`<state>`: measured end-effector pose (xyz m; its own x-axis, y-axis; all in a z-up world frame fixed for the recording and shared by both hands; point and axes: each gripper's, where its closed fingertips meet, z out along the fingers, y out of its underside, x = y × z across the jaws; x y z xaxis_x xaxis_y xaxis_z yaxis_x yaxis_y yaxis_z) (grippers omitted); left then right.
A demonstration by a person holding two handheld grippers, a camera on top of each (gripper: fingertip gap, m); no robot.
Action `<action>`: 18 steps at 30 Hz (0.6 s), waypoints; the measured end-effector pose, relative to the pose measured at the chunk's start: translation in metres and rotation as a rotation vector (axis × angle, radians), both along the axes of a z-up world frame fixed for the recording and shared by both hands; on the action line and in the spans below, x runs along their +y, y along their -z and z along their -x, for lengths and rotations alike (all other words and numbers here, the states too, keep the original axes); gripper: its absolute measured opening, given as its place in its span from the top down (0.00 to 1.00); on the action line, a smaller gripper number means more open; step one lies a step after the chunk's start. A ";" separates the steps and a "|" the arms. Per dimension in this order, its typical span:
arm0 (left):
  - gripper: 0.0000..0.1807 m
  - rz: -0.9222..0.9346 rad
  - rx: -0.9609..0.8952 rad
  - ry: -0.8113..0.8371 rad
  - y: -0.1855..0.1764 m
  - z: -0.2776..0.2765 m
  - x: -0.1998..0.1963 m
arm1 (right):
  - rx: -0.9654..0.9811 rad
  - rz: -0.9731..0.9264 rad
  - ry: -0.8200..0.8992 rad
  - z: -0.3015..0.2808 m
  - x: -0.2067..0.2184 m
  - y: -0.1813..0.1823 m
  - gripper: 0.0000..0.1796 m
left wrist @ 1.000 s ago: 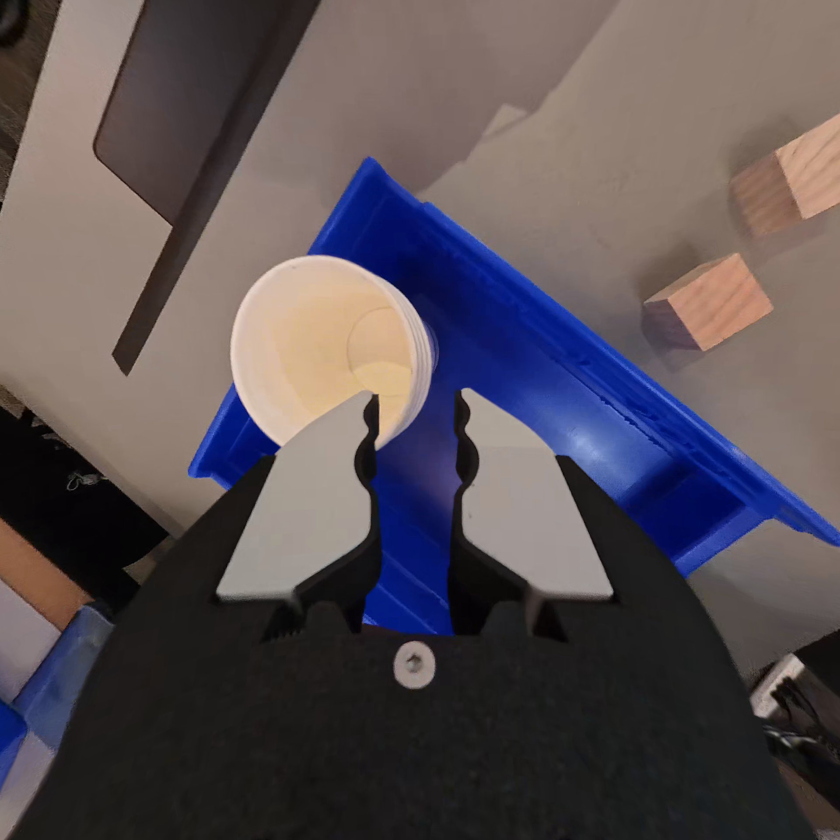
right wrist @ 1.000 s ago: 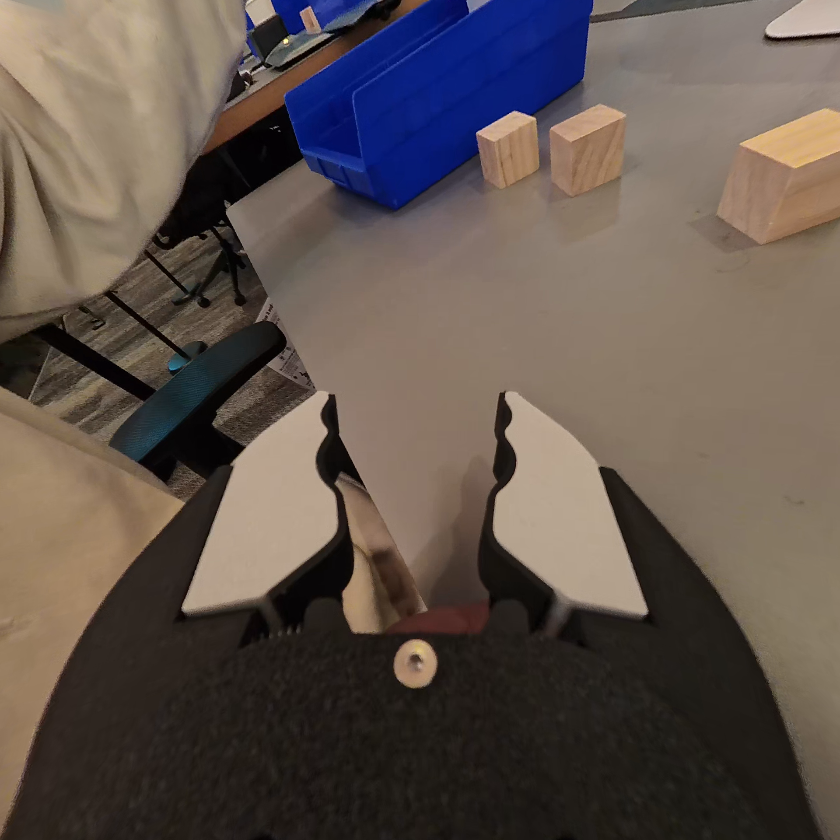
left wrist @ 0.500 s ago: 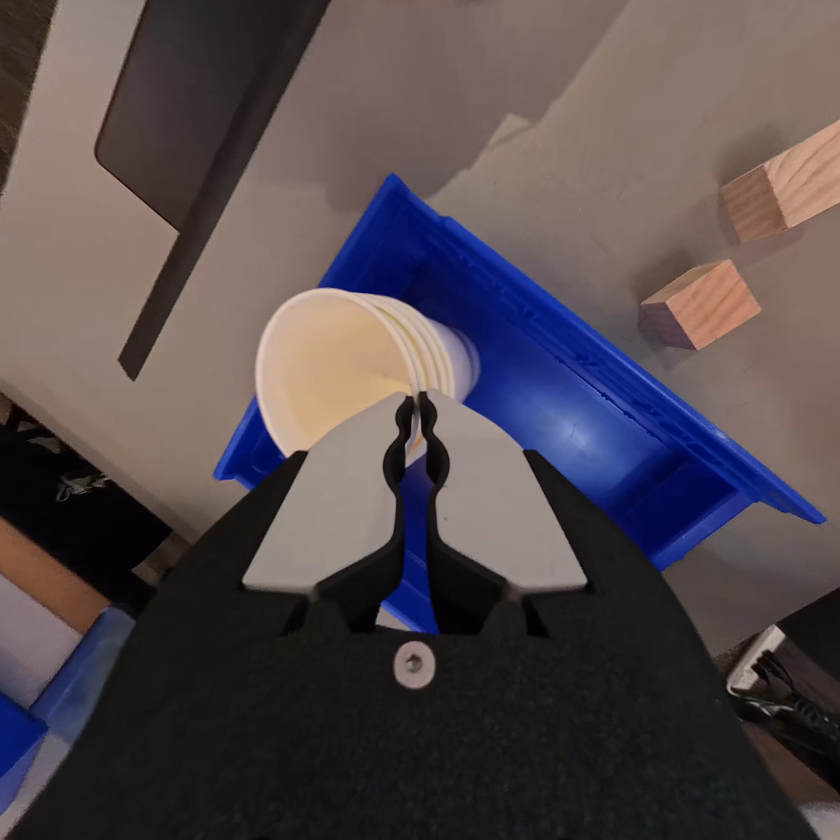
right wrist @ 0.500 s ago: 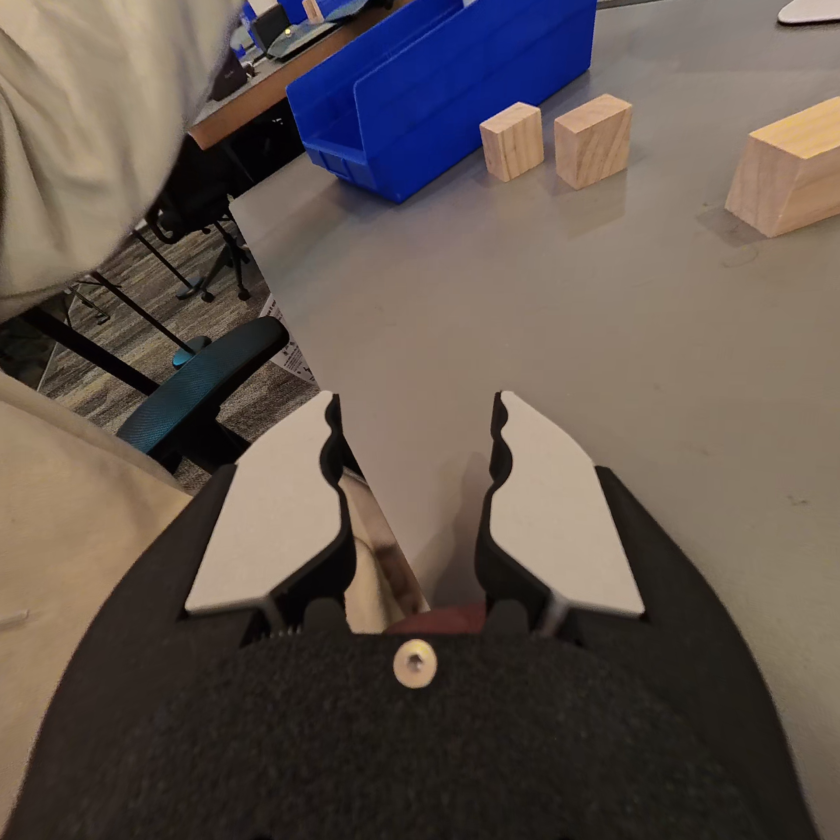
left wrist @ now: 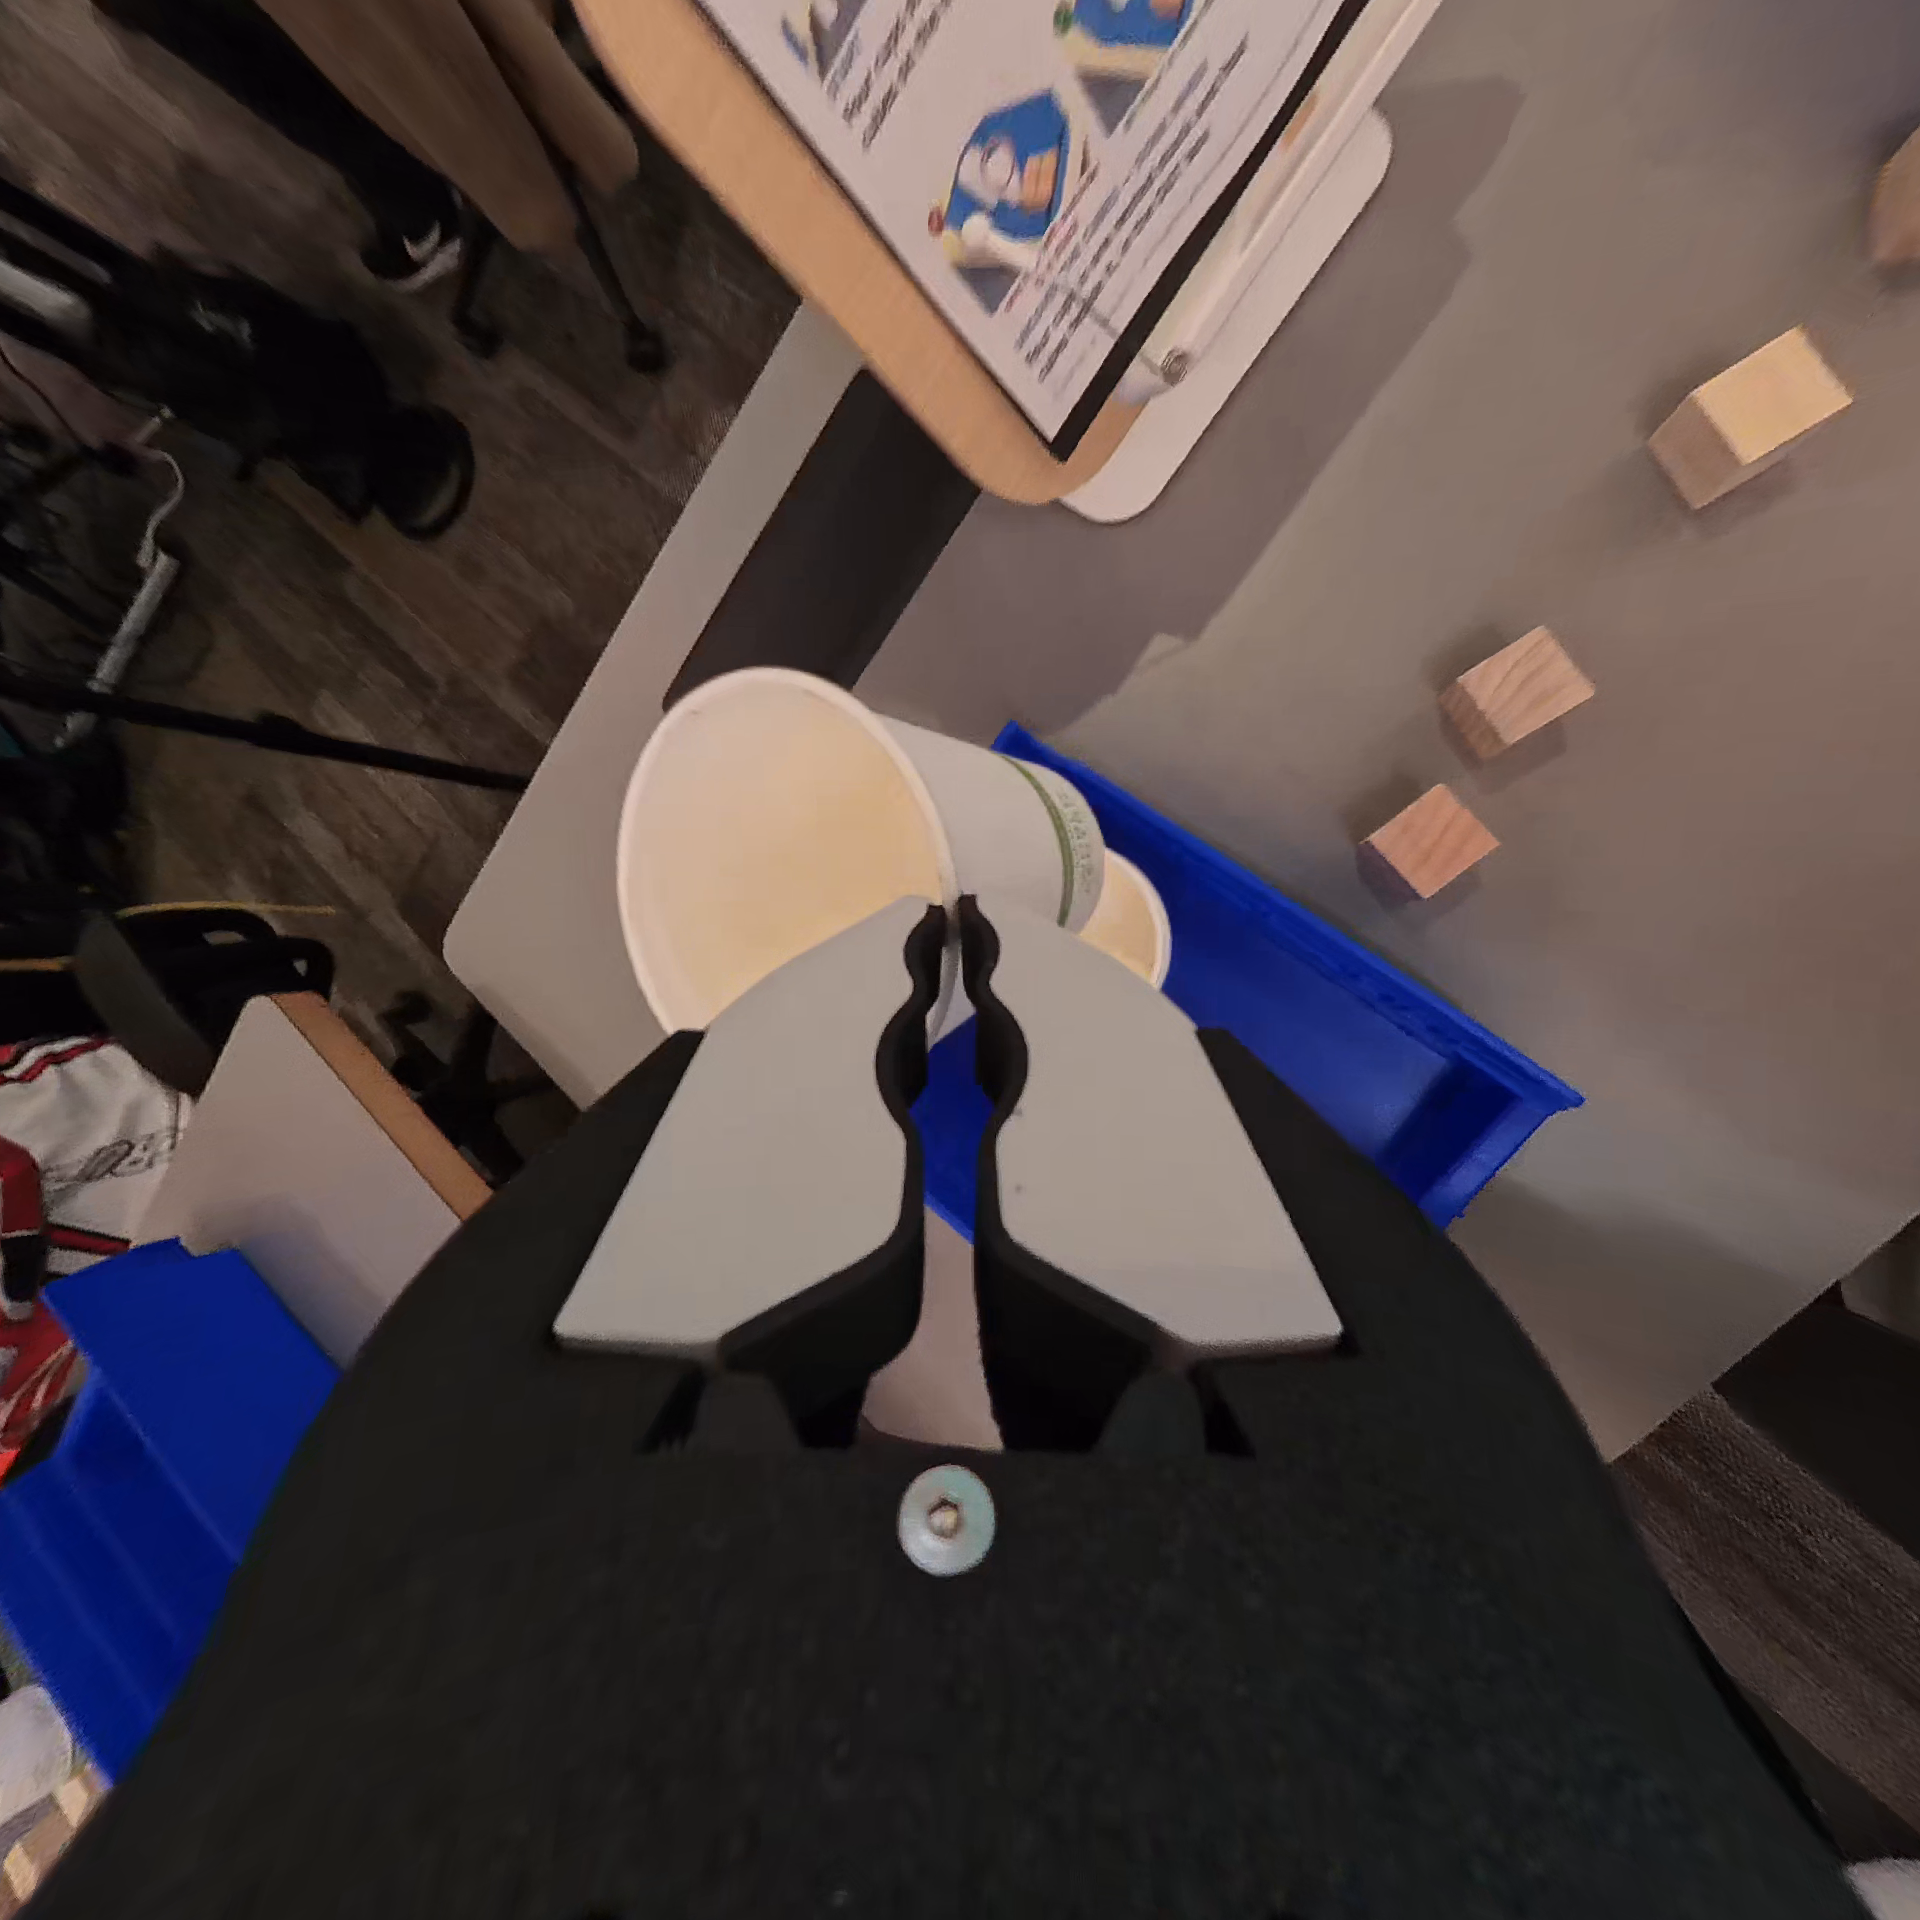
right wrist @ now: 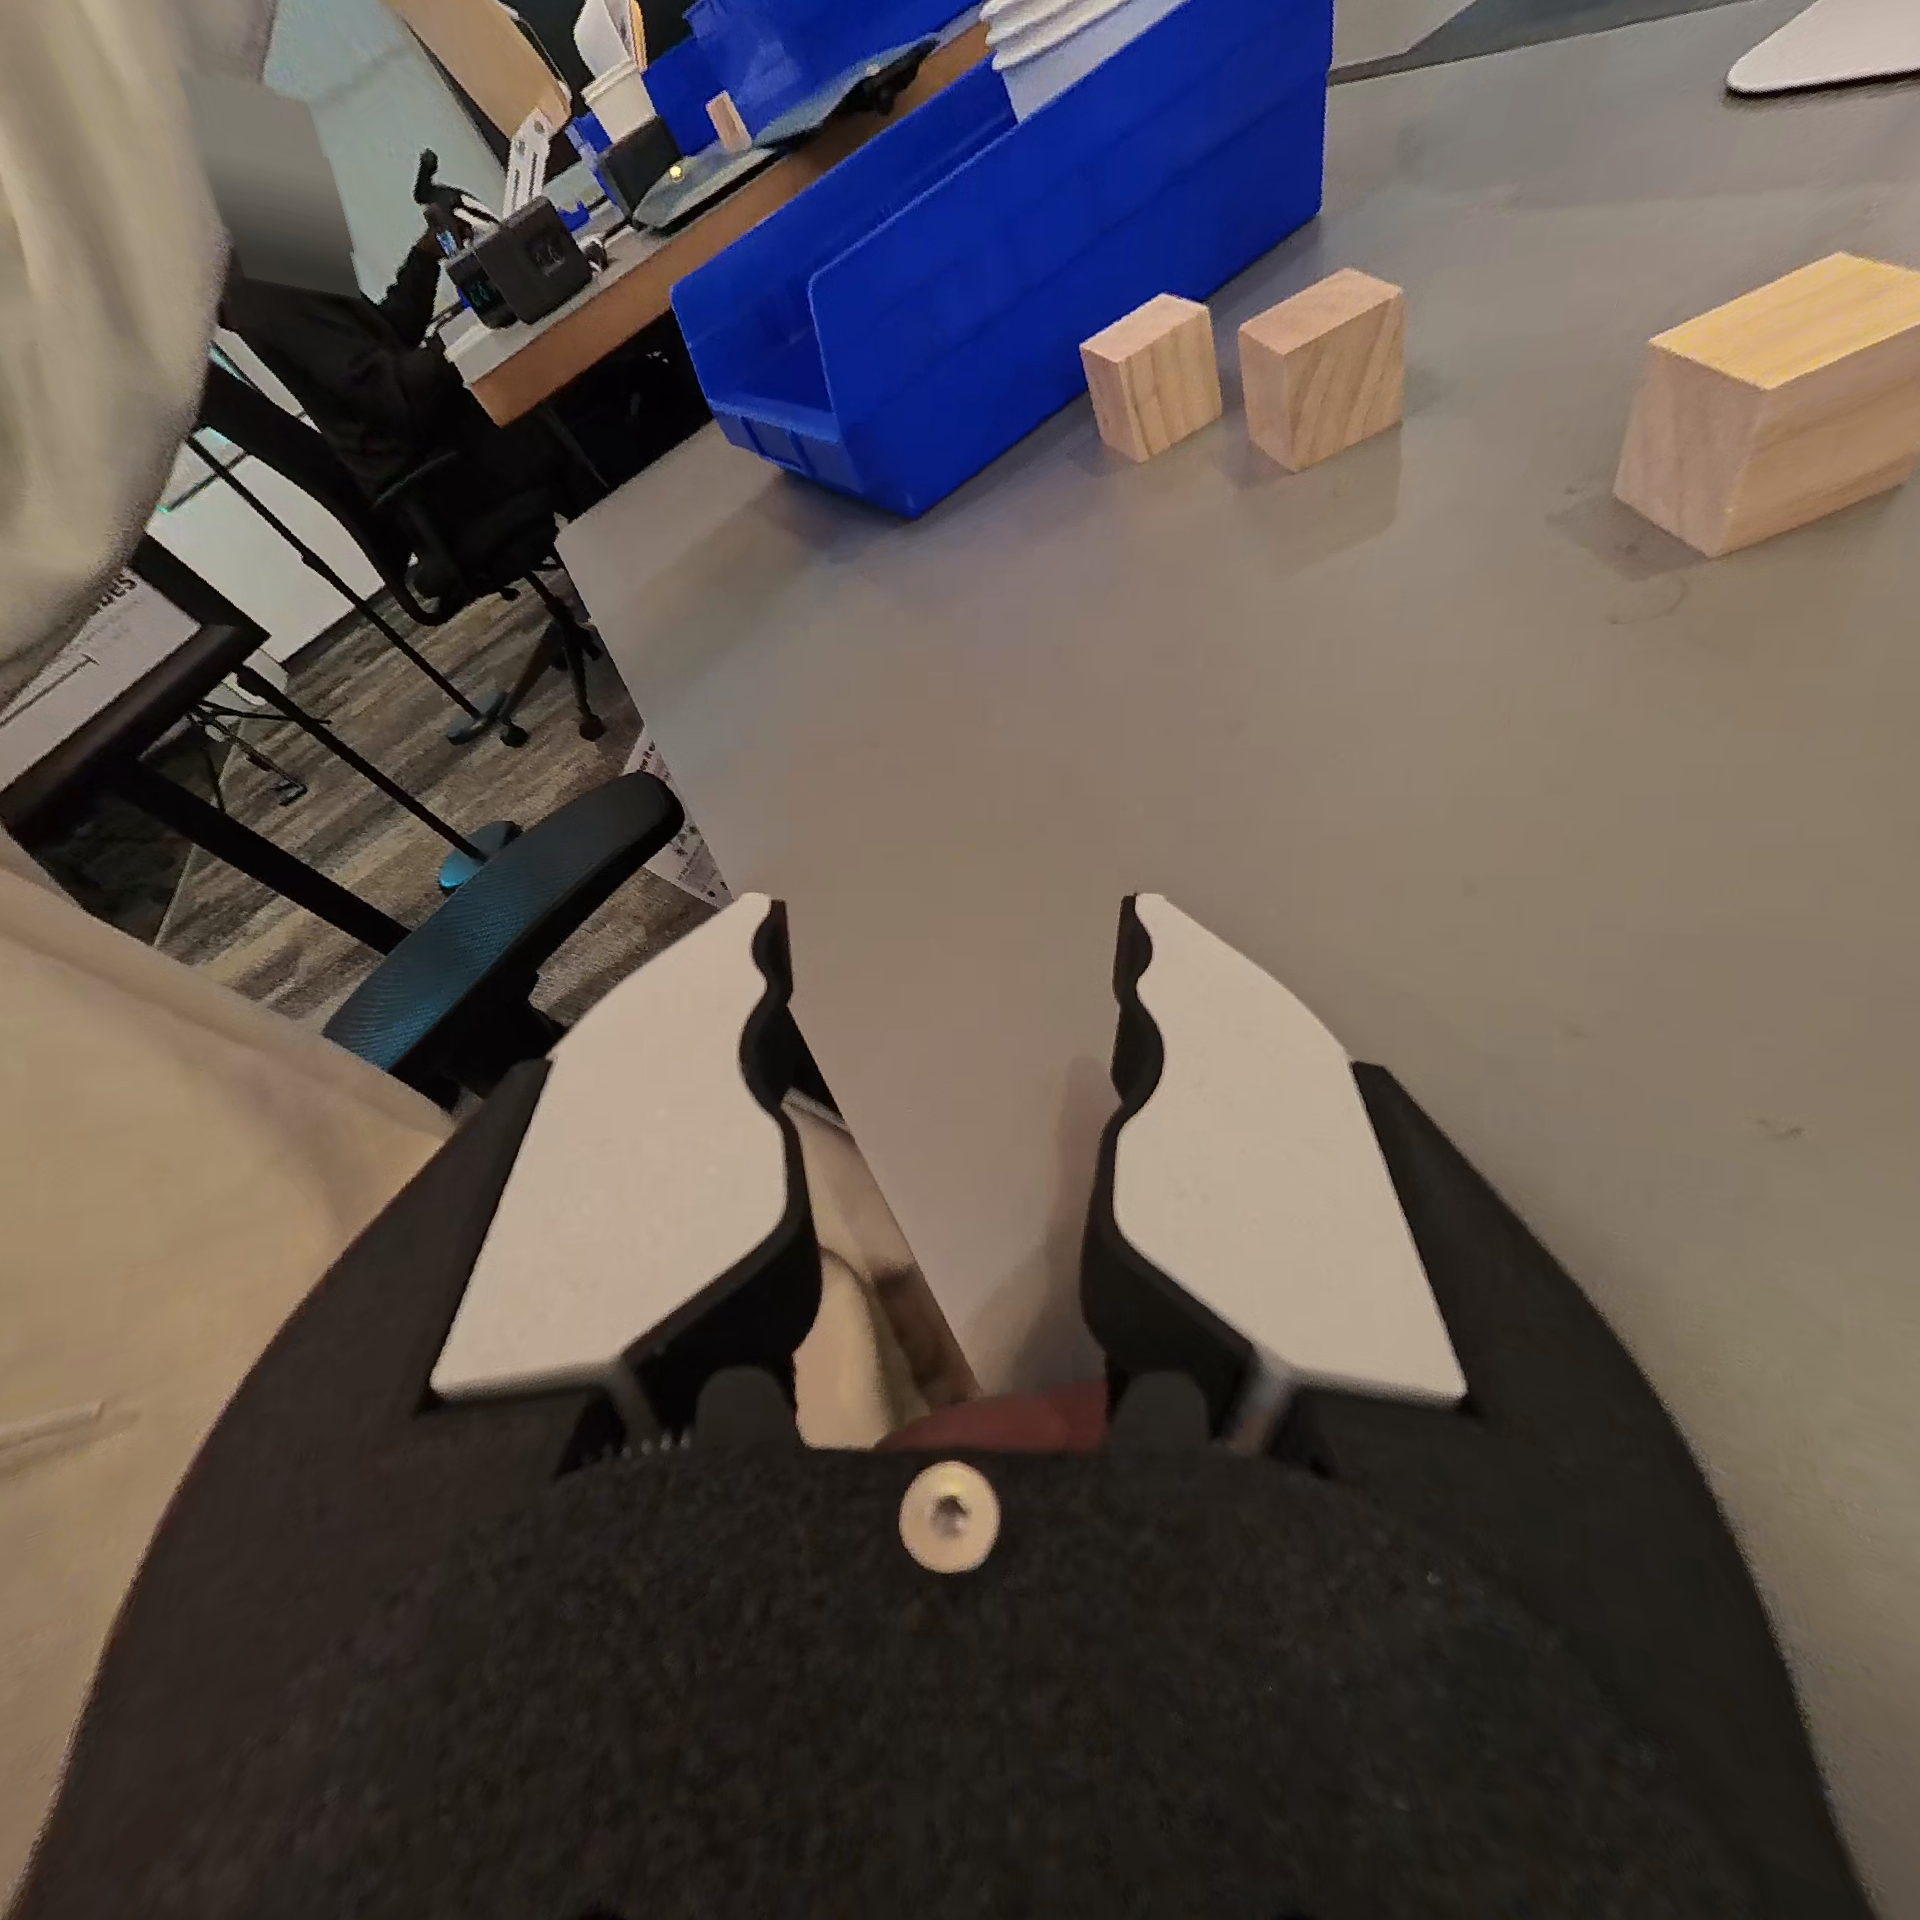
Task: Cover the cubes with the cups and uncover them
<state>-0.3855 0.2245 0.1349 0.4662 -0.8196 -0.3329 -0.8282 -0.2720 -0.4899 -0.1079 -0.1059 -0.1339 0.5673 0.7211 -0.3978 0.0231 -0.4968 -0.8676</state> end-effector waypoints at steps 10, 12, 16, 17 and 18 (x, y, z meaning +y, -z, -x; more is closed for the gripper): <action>0.98 -0.038 -0.459 0.444 -0.018 -0.129 -0.112 | 0.829 0.138 0.020 0.002 0.058 -0.084 0.58; 0.98 -0.042 -0.510 0.511 -0.012 -0.158 -0.134 | 0.980 0.129 0.010 0.004 0.074 -0.108 0.55; 0.99 -0.031 -0.574 0.617 0.007 -0.208 -0.173 | 1.126 0.099 0.019 0.009 0.099 -0.145 0.47; 0.99 -0.025 -0.585 0.640 0.013 -0.219 -0.181 | 1.132 0.094 0.044 0.008 0.105 -0.147 0.47; 0.99 -0.018 -0.597 0.658 0.018 -0.228 -0.188 | 1.163 0.088 0.054 0.004 0.110 -0.151 0.46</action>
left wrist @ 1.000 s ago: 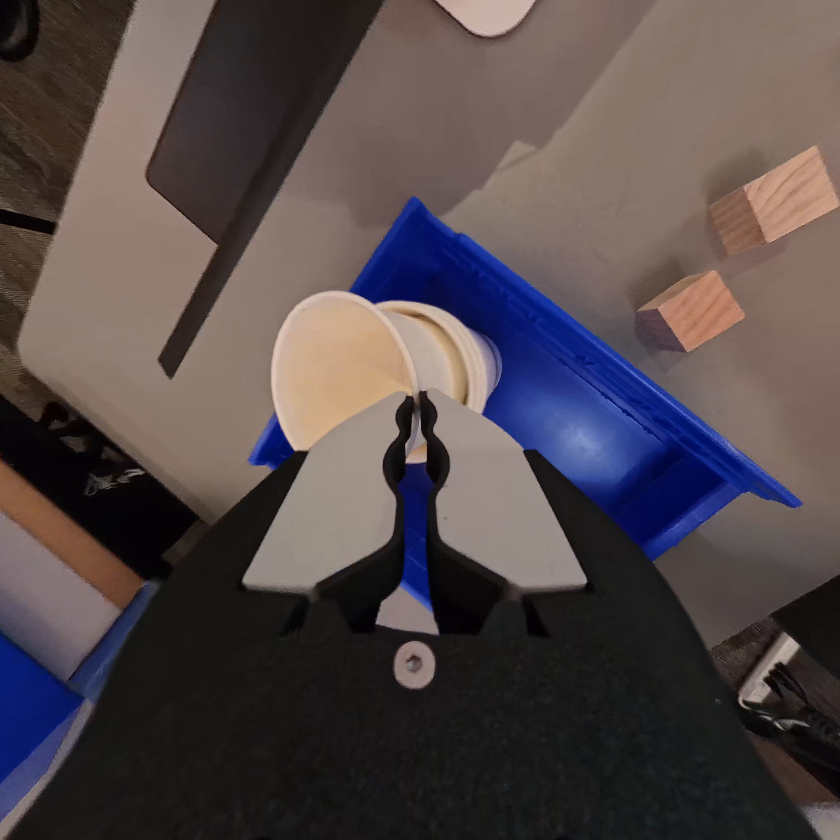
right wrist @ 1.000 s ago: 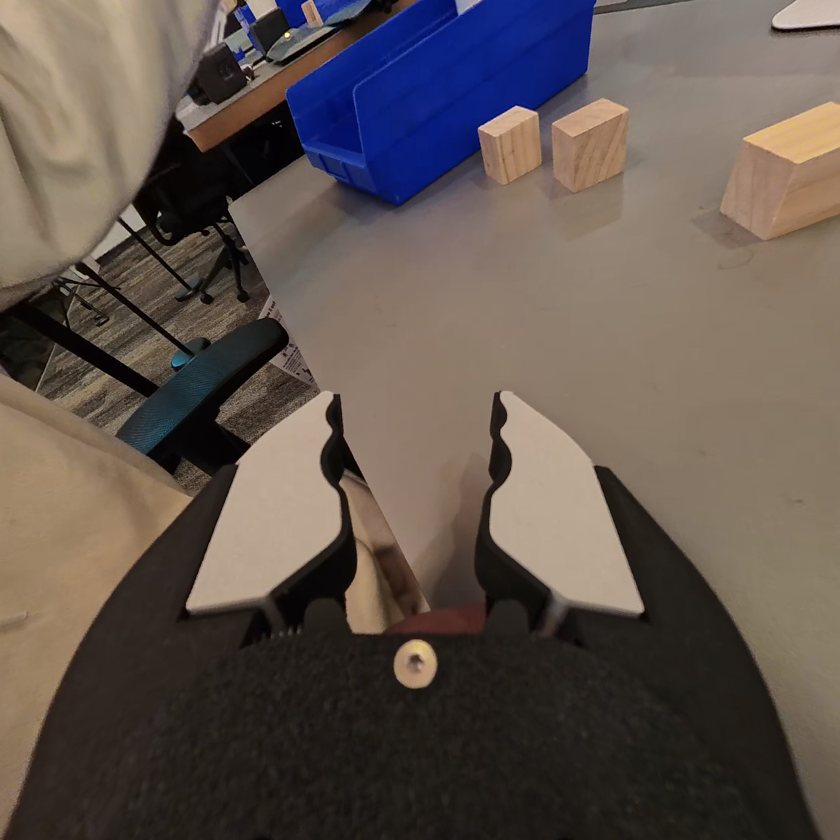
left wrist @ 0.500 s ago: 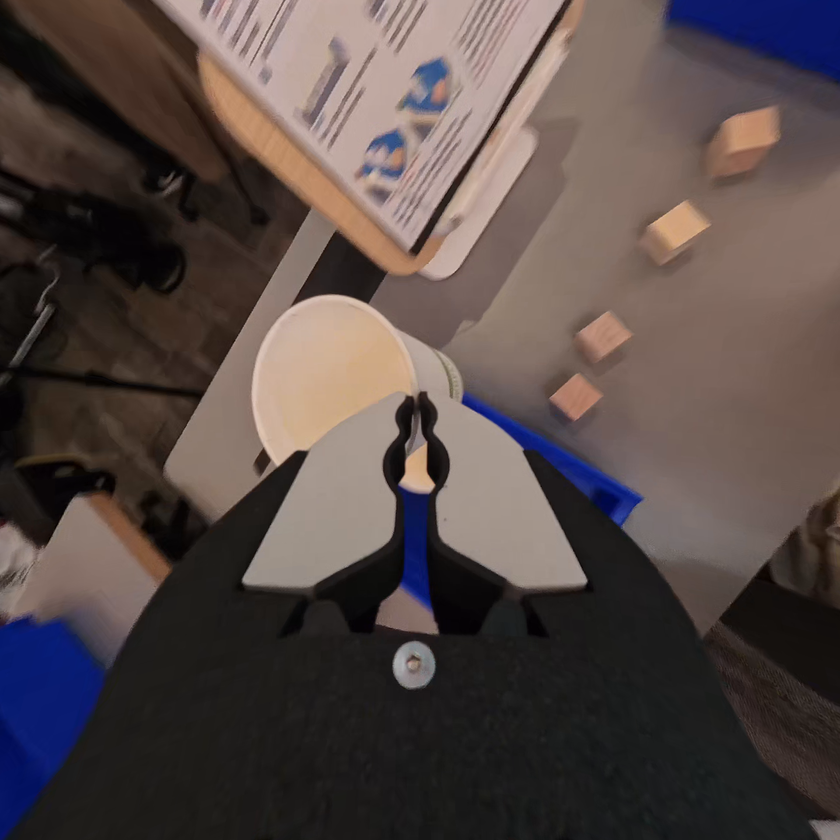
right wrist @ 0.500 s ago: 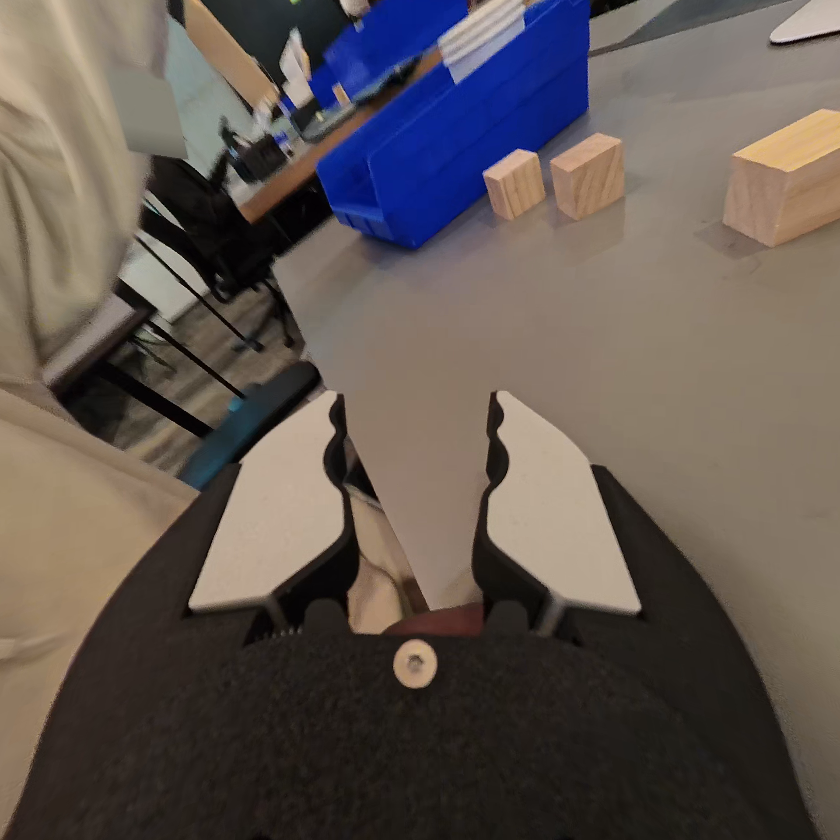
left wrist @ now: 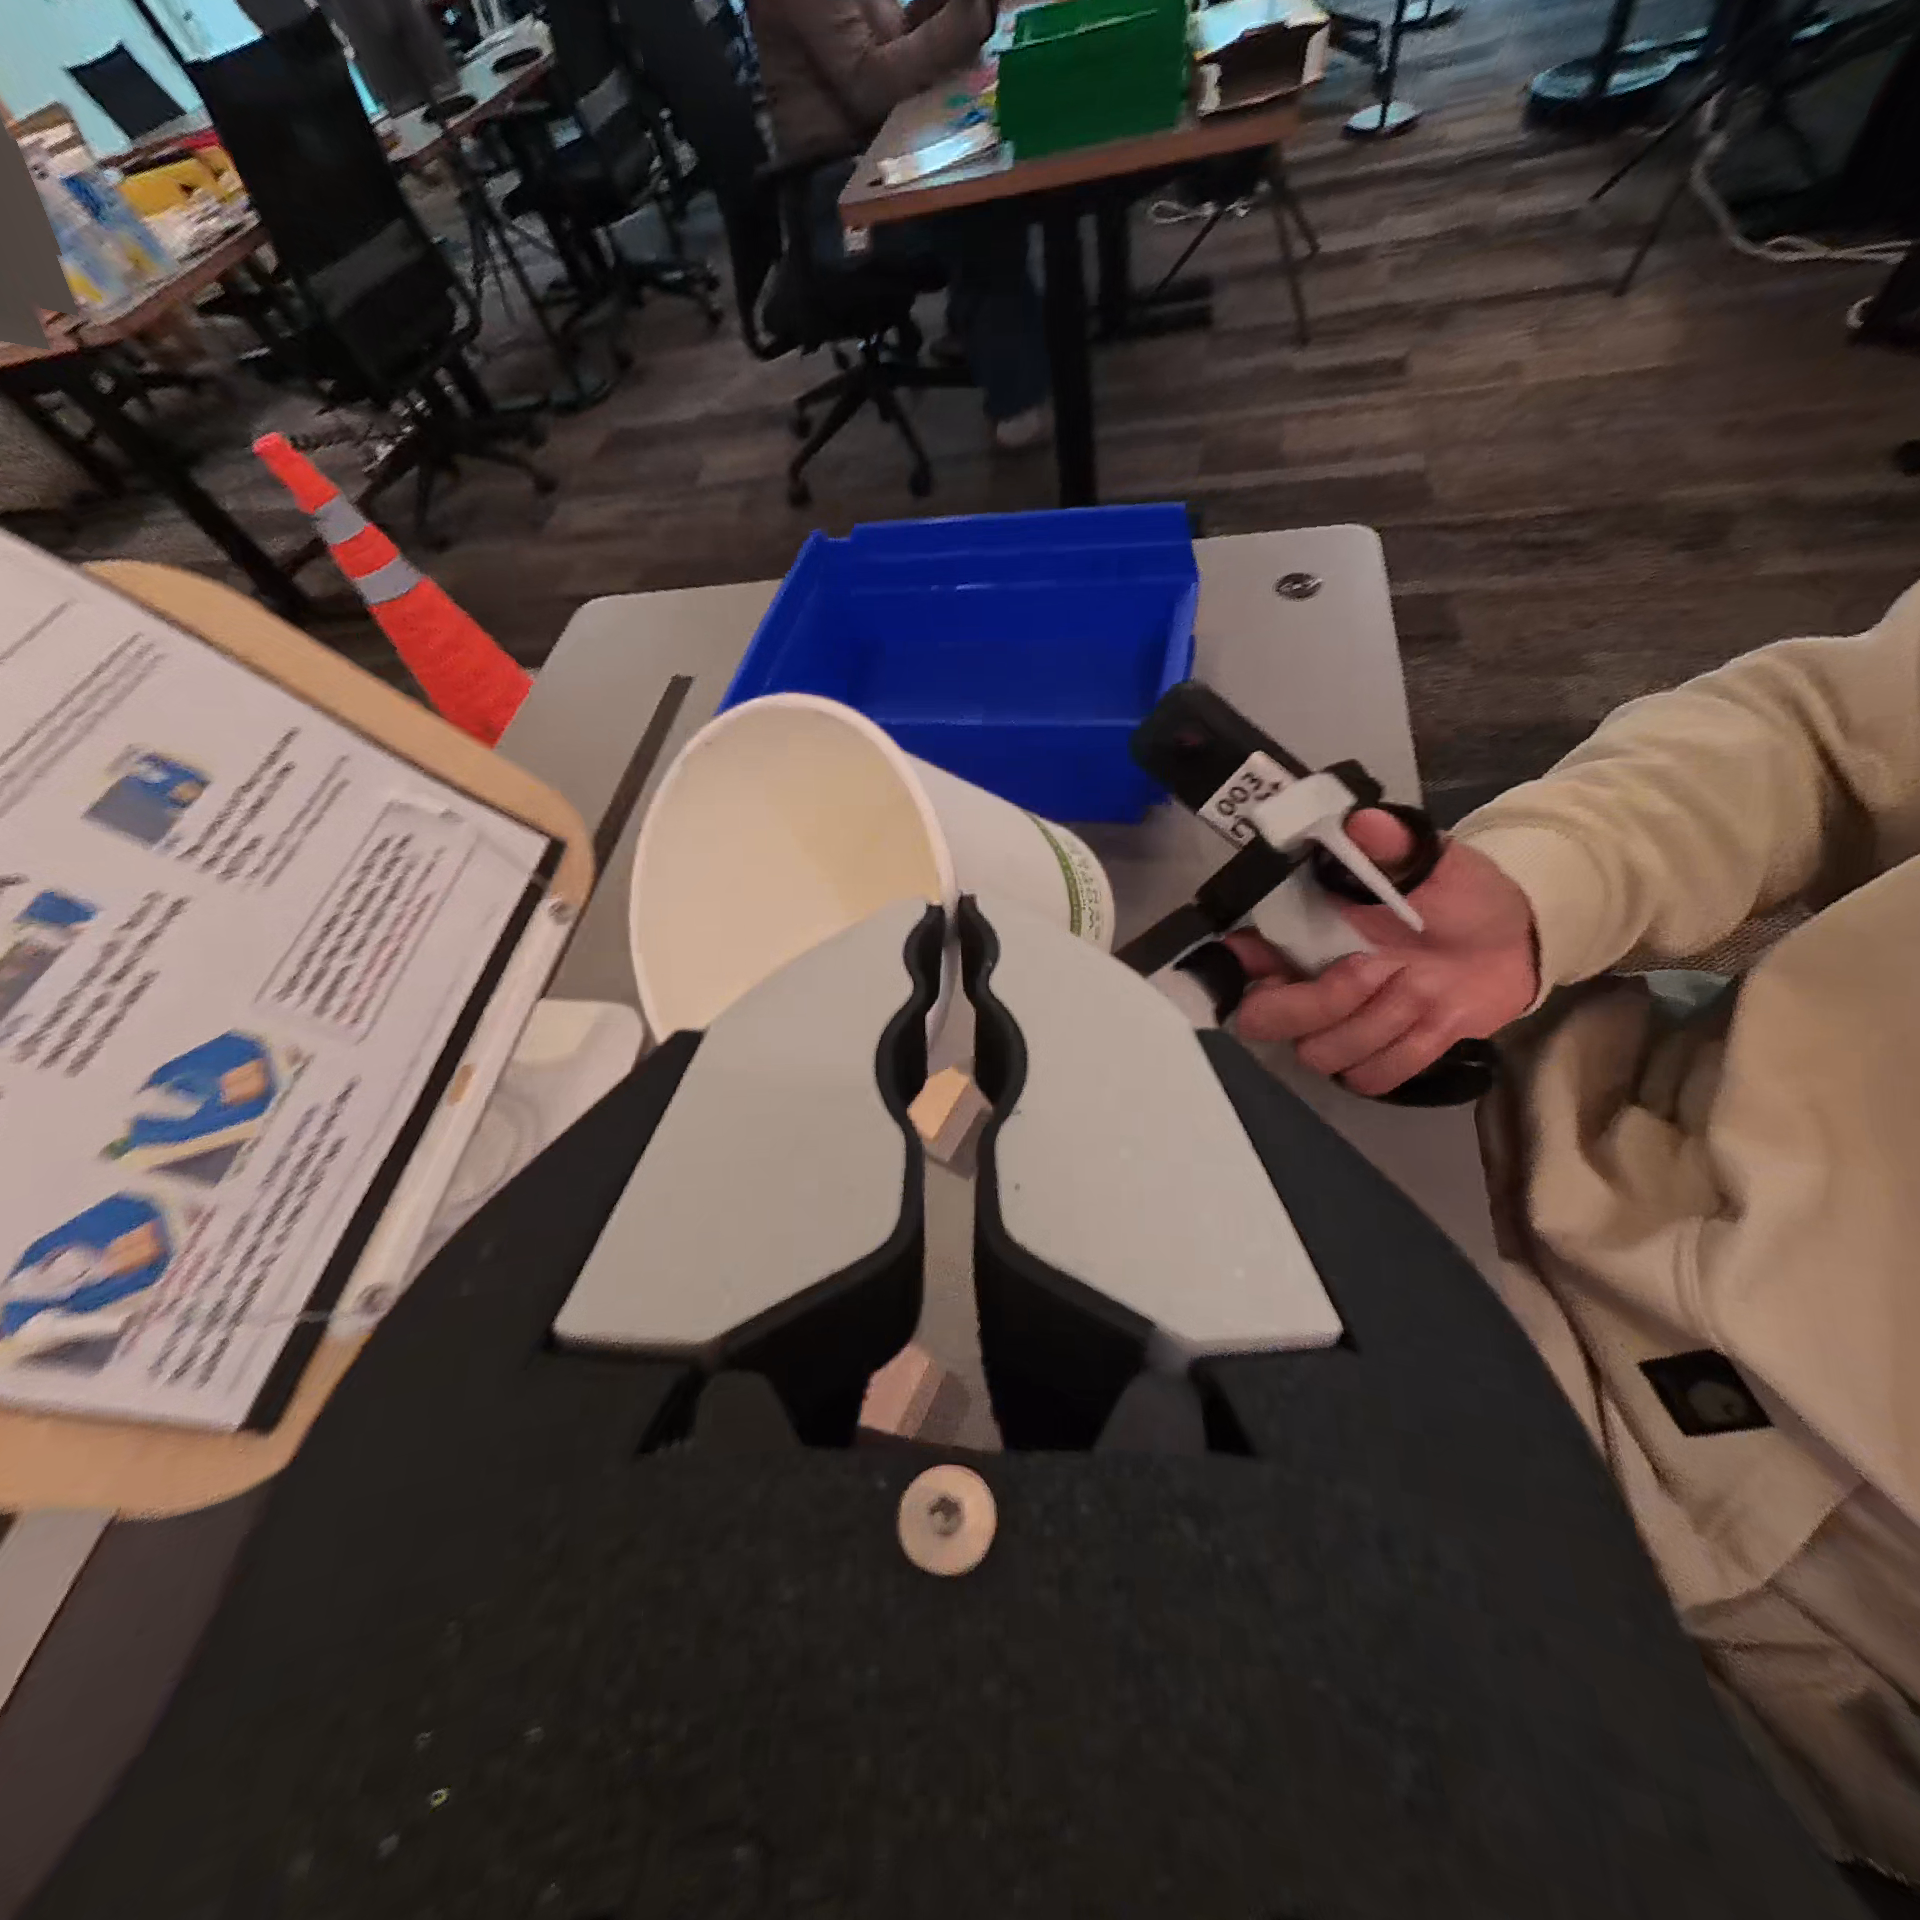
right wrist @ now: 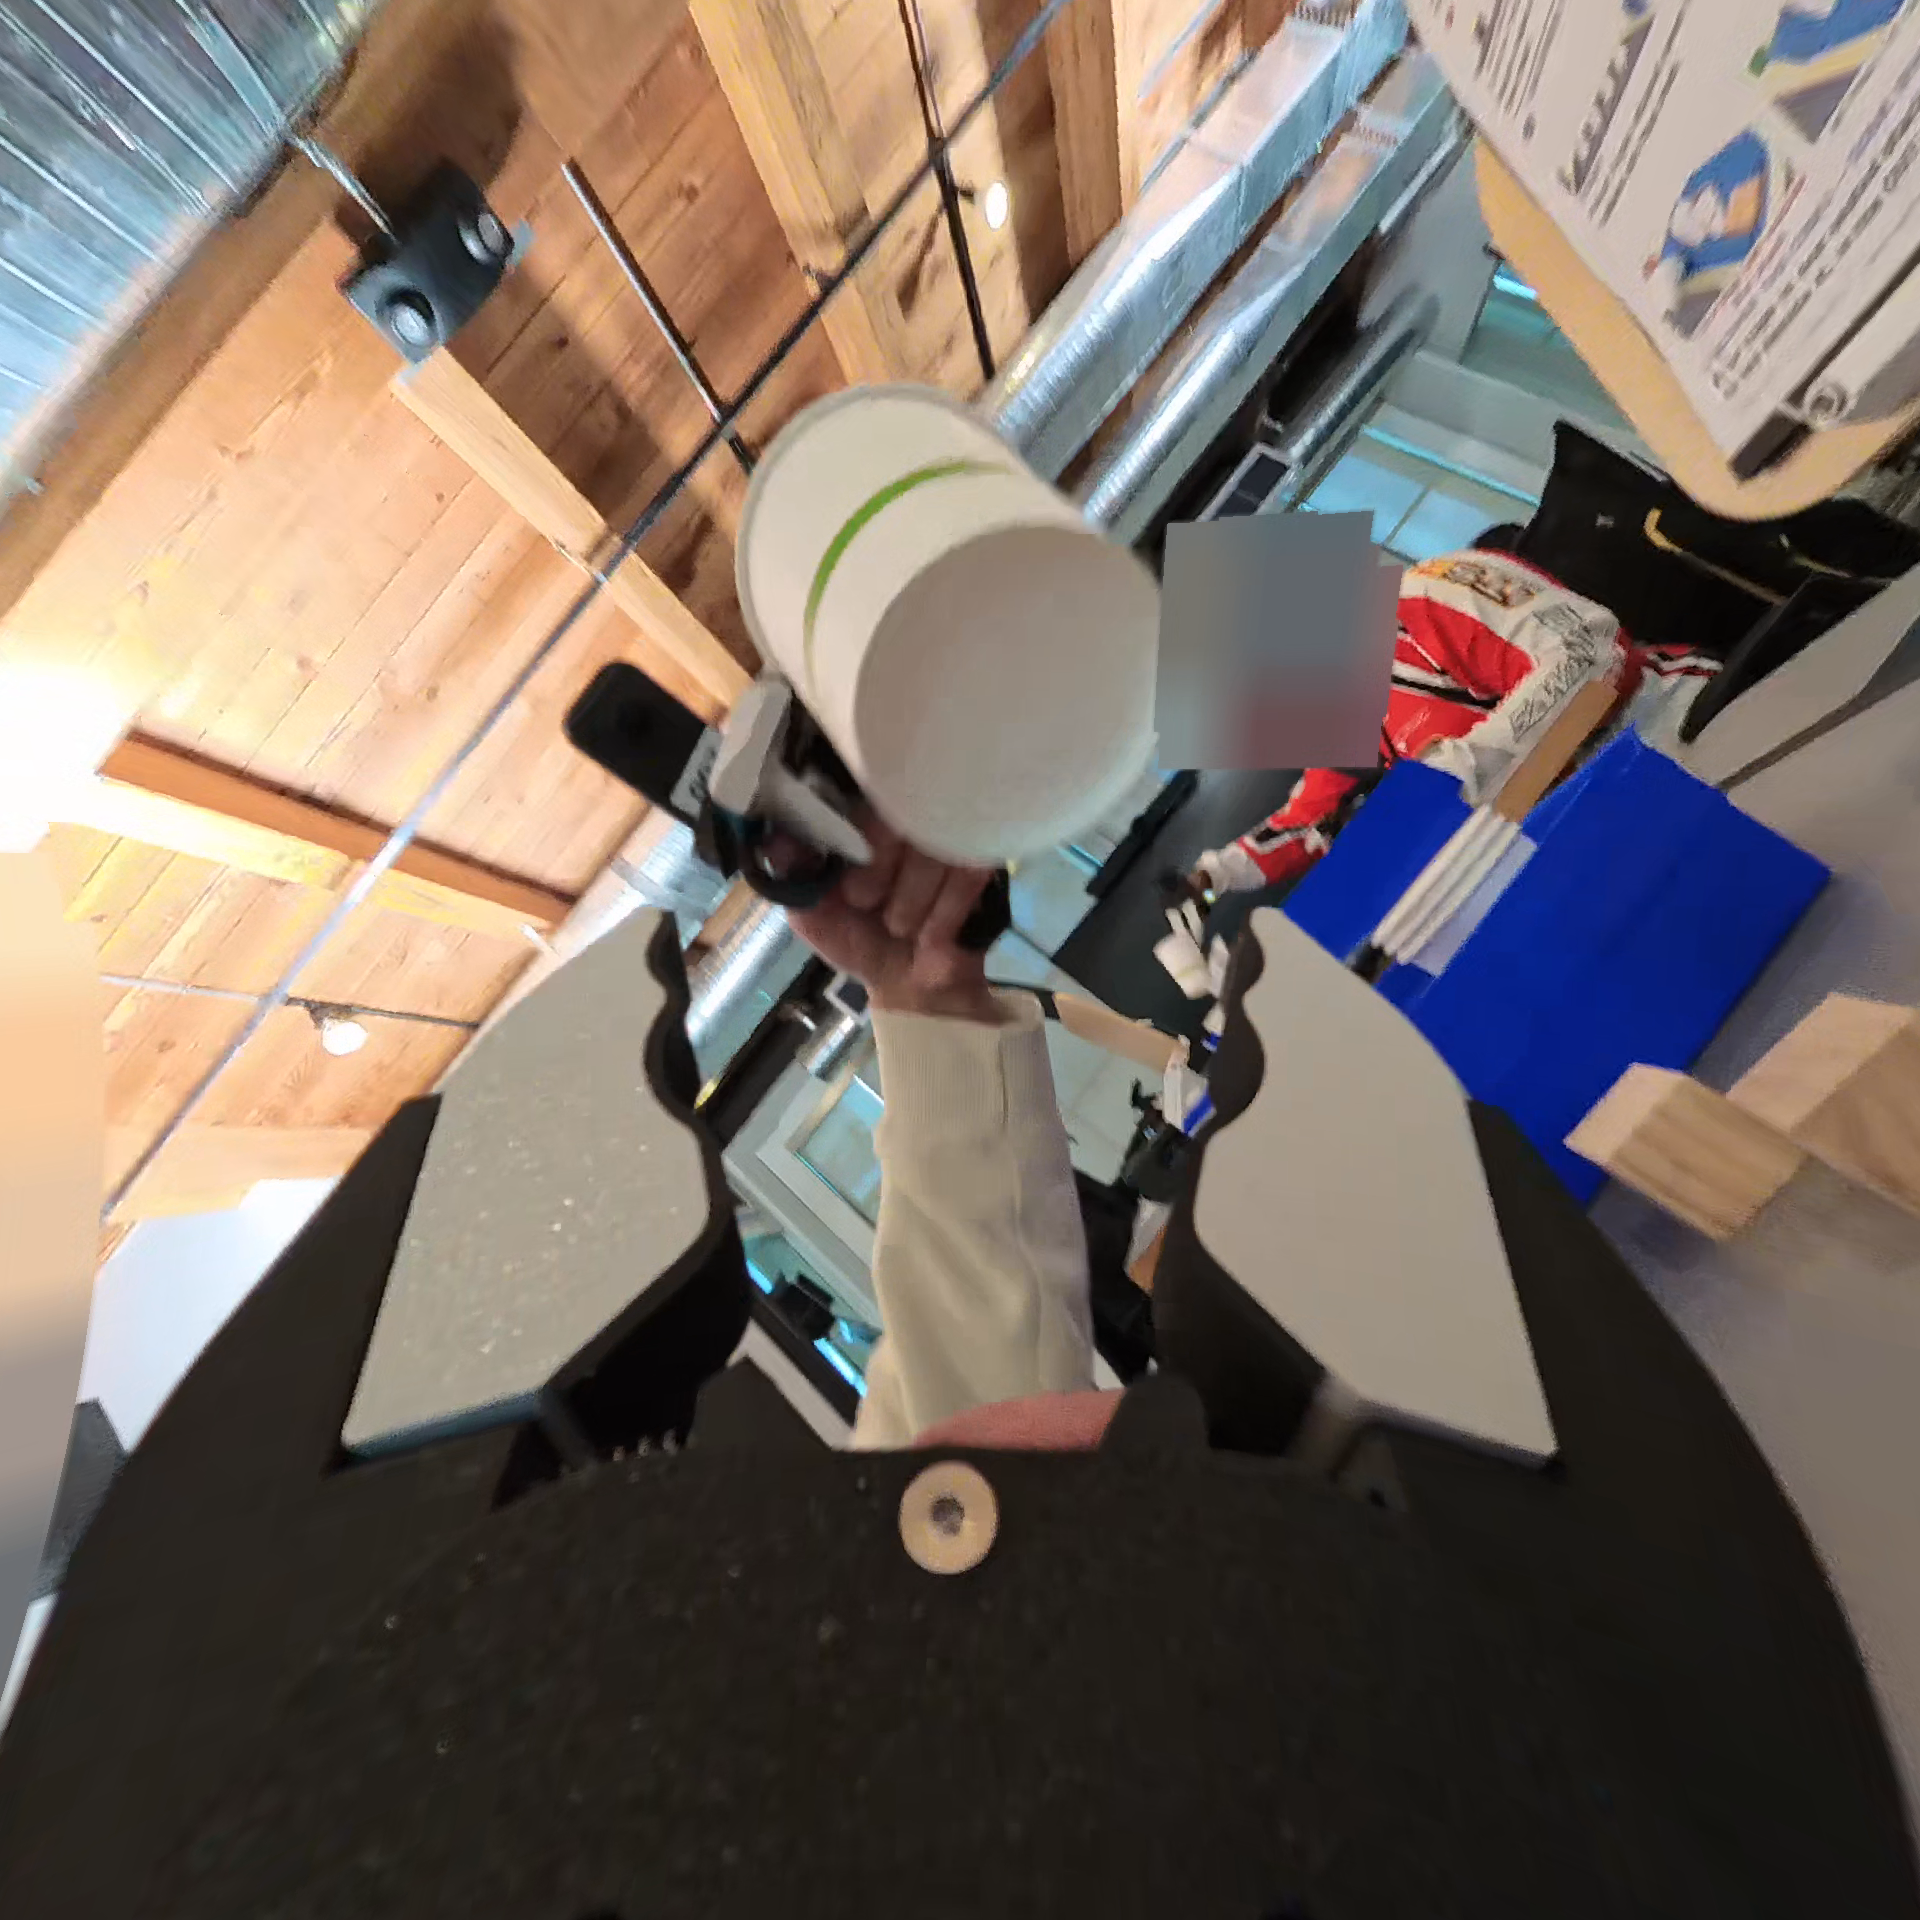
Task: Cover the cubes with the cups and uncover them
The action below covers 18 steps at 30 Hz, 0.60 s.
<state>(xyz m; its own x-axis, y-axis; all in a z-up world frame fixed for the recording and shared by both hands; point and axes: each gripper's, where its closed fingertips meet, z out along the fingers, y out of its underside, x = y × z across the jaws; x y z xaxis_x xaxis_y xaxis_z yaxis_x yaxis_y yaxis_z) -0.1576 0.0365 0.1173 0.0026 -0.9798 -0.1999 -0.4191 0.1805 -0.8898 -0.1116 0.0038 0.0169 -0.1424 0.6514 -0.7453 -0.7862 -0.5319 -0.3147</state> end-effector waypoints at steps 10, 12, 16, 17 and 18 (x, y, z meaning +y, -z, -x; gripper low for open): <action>0.98 0.099 -0.028 0.120 0.058 -0.048 -0.045 | 0.059 -0.052 0.085 -0.029 0.005 0.005 0.49; 0.98 0.105 -0.041 0.105 0.063 -0.044 -0.046 | -0.035 -0.081 0.073 -0.025 0.003 0.009 0.49; 0.84 0.103 -0.036 0.014 0.081 -0.020 -0.046 | -0.255 -0.099 0.060 -0.018 0.001 0.021 0.49; 0.79 0.089 -0.008 -0.016 0.090 -0.008 -0.048 | -0.327 -0.099 0.057 -0.015 0.000 0.028 0.49; 0.75 0.063 0.029 -0.055 0.101 0.007 -0.049 | -0.407 -0.100 0.049 -0.012 -0.002 0.037 0.50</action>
